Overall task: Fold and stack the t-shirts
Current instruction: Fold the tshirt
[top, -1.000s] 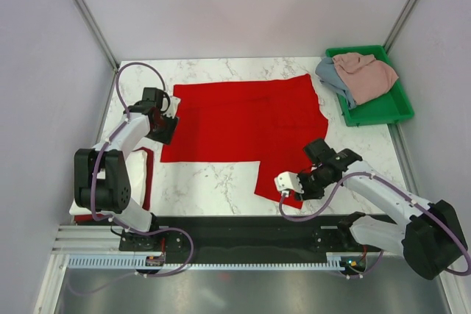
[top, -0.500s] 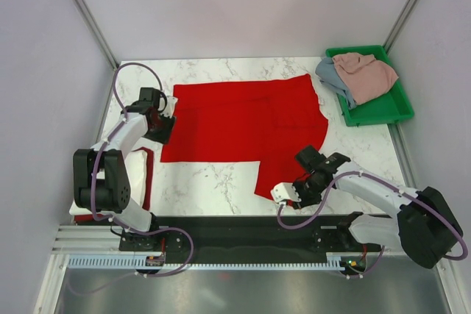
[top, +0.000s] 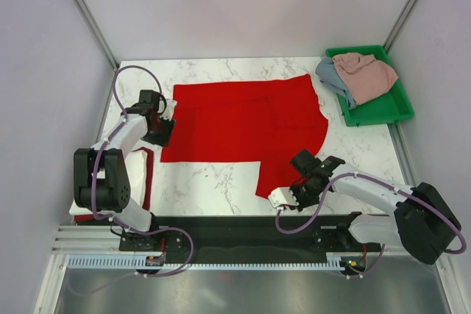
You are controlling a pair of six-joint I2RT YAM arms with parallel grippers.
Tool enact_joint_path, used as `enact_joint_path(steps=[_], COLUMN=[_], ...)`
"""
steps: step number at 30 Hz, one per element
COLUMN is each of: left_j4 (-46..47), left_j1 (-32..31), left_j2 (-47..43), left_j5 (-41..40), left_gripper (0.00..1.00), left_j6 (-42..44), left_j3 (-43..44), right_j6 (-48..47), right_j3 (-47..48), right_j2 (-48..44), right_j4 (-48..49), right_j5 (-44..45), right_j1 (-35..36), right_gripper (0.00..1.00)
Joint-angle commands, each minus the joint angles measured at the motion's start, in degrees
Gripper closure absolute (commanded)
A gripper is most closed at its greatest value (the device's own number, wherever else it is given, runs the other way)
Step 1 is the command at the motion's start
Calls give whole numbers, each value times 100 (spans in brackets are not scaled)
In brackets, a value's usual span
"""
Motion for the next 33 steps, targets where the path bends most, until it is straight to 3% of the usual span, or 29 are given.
enact_joint_path(steps=[1, 6, 22, 27, 32, 33], left_j4=[-5, 12, 3, -67, -207, -234], left_j1=[26, 26, 26, 26, 26, 26], left_j2=[89, 159, 572, 791, 827, 810], left_j5=[24, 68, 112, 253, 455, 473], left_gripper=[44, 45, 55, 68, 98, 98], left_j6=[25, 86, 192, 183, 201, 201], left_j3=[-129, -235, -419, -393, -314, -296], right_j6=[195, 591, 934, 1075, 1707, 1830], right_j3=[-164, -120, -23, 3, 423, 521], right_j2=[65, -208, -199, -225, -234, -260], right_j4=[168, 422, 502, 555, 652, 634], right_j5=[232, 338, 426, 531, 681, 707], right_j1=[48, 39, 39, 39, -442, -531], right_gripper=[95, 99, 98, 99, 100, 100])
